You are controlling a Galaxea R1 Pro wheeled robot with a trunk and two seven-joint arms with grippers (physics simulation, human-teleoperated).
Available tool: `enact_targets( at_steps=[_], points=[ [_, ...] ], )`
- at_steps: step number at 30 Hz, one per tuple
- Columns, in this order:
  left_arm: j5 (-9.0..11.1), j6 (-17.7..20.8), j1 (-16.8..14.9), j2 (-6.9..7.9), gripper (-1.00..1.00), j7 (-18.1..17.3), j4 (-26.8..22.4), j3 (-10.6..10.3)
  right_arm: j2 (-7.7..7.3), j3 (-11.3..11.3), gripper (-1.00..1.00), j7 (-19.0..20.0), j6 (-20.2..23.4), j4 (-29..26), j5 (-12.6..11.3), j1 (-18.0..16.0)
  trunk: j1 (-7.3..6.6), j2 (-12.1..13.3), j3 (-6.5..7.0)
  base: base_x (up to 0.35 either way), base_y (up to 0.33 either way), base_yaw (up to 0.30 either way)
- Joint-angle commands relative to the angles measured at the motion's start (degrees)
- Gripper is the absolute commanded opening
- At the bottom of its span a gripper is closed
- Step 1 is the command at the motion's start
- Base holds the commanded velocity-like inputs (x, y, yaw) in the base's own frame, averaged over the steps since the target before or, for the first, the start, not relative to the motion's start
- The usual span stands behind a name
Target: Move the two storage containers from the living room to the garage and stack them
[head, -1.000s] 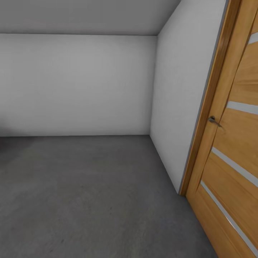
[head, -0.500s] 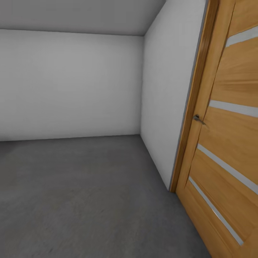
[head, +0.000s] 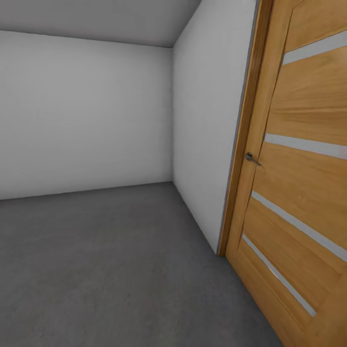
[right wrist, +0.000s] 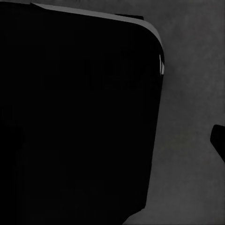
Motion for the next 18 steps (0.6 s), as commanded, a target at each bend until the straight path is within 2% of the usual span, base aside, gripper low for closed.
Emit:
enact_targets(
  at_steps=[1,13,18],
  points=[
    [0.36,-0.11,0.01,-0.04,1.0,0.0,-0.02,0.02,0.0,0.19,1.0,-0.07,-0.16,0.01,0.17,-0.01,0.02,-0.02,-0.04,0.146,0.293,-0.11],
    [0.38,-0.08,0.01,-0.09,1.0,0.0,-0.02,0.02,-0.09,0.35,1.0,0.01,-0.16,0.01,0.21,-0.01,0.02,-0.02,-0.04,0.144,0.291,-0.026],
    [0.38,-0.14,0.01,-0.08,1.0,0.0,-0.05,0.02,-0.05,0.04,1.0,-0.11,-0.94,0.01,0.06,-0.01,0.02,-0.02,-0.04,0.055,0.084,-0.038]
  ],
)
